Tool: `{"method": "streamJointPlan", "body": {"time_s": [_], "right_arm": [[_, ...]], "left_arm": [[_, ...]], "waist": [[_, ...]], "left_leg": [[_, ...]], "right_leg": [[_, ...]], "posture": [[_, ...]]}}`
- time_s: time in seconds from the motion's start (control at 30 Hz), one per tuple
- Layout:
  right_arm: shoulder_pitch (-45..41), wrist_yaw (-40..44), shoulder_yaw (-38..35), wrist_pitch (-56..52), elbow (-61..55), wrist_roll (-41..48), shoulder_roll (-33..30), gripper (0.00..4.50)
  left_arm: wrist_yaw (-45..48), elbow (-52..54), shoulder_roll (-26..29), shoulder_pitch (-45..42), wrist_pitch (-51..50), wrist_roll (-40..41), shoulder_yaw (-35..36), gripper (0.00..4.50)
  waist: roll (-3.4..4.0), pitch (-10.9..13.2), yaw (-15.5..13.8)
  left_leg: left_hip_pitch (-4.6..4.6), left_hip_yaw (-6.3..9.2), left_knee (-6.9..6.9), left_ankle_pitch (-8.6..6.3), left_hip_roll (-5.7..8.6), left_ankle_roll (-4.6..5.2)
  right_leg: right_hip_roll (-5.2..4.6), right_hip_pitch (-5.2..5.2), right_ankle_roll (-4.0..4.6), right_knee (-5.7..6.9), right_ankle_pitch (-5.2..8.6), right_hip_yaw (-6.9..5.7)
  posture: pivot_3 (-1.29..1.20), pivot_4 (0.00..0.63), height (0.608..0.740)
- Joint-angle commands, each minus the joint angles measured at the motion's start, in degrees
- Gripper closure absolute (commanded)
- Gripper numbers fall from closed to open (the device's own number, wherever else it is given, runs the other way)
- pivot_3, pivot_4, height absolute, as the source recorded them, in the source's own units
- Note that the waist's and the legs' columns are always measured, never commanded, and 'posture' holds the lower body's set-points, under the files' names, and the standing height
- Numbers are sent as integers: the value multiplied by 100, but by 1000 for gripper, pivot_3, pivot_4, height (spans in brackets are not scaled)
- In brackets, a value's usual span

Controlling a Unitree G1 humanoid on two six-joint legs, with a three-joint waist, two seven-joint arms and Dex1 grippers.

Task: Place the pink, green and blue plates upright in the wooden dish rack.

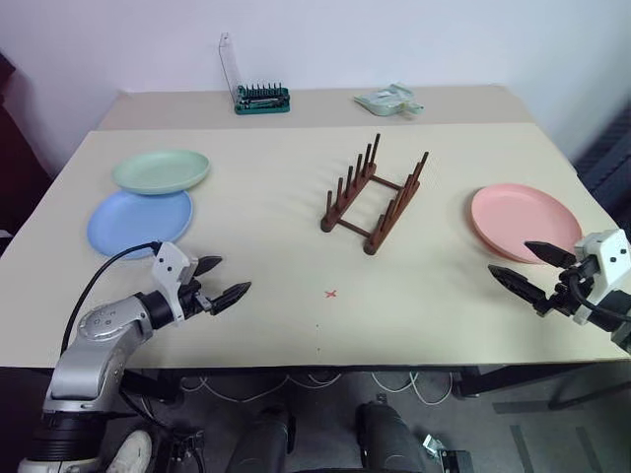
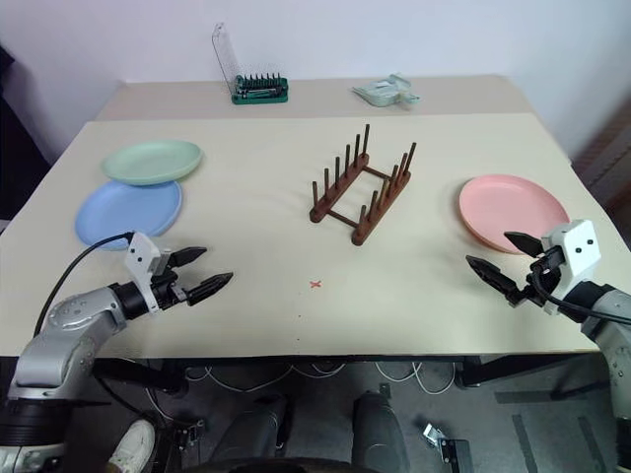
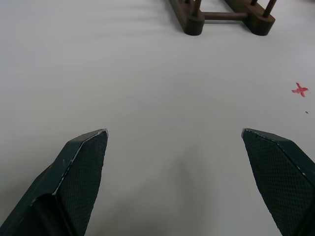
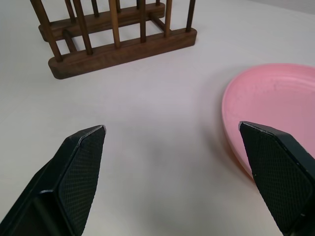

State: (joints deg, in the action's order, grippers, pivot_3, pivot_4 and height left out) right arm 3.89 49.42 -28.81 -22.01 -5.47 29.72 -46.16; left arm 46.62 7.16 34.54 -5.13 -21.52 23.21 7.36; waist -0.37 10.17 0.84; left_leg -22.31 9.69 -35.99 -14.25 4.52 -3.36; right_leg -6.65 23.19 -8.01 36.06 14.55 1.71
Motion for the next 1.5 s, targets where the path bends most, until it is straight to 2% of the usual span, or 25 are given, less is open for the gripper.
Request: {"method": "streamJointPlan", "body": {"time_s": [0.03,0.27,0.5,0.63,0.73,0.87,0.93,1.1,1.17,1.27,1.5], "right_arm": [[16,60,-211,247,-13,26,20,74],[151,172,-206,507,134,28,66,74],[245,92,-18,439,-285,102,230,74],[227,-112,277,245,-783,146,462,74],[157,-390,591,78,-1195,134,679,74],[116,-886,1001,-207,-1823,102,979,74],[219,-1056,1037,-335,-2185,171,1050,74],[363,-1411,1058,-575,-2665,223,1172,74],[366,-1565,1142,-684,-2851,226,1205,74],[382,-1620,924,-839,-2947,406,1118,74],[305,-1643,926,-957,-2925,476,1078,74]], "left_arm": [[49,-9,7,-80,111,-55,-65,0],[38,276,-22,108,-4,1,-145,0],[-15,333,-88,92,8,-59,-271,0],[-10,515,-158,41,-104,-159,-686,0],[-56,377,-333,-252,31,-521,-1256,0],[-268,-542,-968,-1074,539,-1396,-2212,0],[-707,-1234,-1761,-1635,538,-1739,-2627,0],[-1314,-2292,-2955,-2134,650,-2204,-3020,0],[-1273,-2437,-3102,-2158,695,-2277,-3099,0],[-1710,-2792,-3533,-2329,468,-2424,-3048,0],[-2174,-3865,-3963,-2801,973,-2758,-2951,0]], "waist": [[0,0,-4],[0,0,-22],[0,0,-16],[0,0,-23],[1,-1,-27],[1,-1,-70],[4,-3,-169],[-6,-8,-168],[-4,-10,-164],[5,-16,-181],[-2,-18,-273]], "left_leg": [[0,0,0,0,0,0],[-1,1,0,0,0,0],[-1,1,-1,0,-1,0],[-1,1,-1,0,-2,0],[-1,2,-2,0,-1,0],[-2,3,-9,0,8,0],[-3,3,-12,0,13,0],[-7,9,-17,-7,33,12],[-4,9,-15,-8,33,14],[3,8,-19,-8,32,14],[49,14,-22,-14,41,25]], "right_leg": [[0,0,0,0,0,0],[-1,-1,0,-2,0,0],[-1,-1,0,-1,0,0],[-1,-1,0,-1,0,0],[-1,-1,0,-1,0,0],[-2,-5,-1,-2,-1,0],[-4,-5,-2,-3,-1,0],[-17,-12,-11,-9,2,-1],[-17,-12,-15,-6,5,-1],[-17,-21,-18,-4,7,-1],[-18,-91,-49,-36,25,-3]], "posture": [[0,150,740],[0,150,740],[0,150,740],[0,150,740],[0,150,740],[0,150,740],[0,150,740],[0,150,740],[0,150,740],[0,150,740],[0,150,740]]}}
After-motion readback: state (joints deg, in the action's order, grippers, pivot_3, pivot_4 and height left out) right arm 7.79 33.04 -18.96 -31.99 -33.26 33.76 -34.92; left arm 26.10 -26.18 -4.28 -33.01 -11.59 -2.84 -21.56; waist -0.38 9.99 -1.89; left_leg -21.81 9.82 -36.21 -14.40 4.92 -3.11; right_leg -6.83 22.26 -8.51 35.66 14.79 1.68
